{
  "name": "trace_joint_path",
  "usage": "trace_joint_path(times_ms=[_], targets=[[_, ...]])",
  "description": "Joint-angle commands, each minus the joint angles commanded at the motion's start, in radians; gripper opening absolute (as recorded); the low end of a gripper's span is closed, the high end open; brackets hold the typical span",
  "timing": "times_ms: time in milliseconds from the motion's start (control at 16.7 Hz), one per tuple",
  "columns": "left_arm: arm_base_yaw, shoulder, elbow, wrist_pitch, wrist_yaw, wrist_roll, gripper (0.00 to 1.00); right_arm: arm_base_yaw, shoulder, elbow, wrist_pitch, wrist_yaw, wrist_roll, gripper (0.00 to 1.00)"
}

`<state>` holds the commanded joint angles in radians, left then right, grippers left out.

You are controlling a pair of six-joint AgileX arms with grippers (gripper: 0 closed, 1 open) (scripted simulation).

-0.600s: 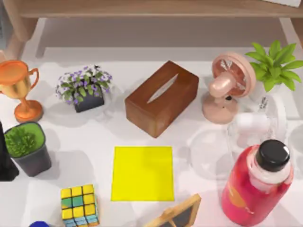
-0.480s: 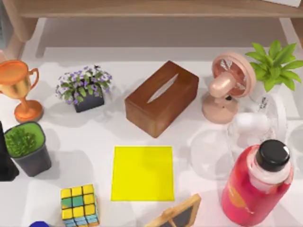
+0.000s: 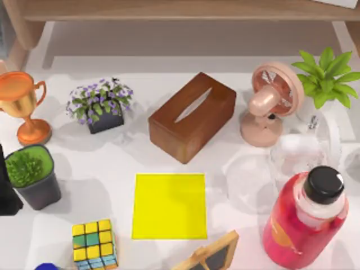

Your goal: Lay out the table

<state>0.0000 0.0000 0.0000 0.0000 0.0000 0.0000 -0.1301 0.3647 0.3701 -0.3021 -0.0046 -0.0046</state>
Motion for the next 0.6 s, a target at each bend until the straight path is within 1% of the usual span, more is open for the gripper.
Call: trace_joint_path(times_ms=[240, 600], targets=[[0.0, 0.0, 0.0, 0.0, 0.0, 0.0, 1.0, -0.113, 0.432, 0.431, -0.268, 0.013, -0.006, 1.0], [0.0, 0.0, 0.0, 0.0, 0.0, 0.0, 1.0, -0.232, 1.235, 1.21, -0.654, 0.026, -0.04, 1.0]])
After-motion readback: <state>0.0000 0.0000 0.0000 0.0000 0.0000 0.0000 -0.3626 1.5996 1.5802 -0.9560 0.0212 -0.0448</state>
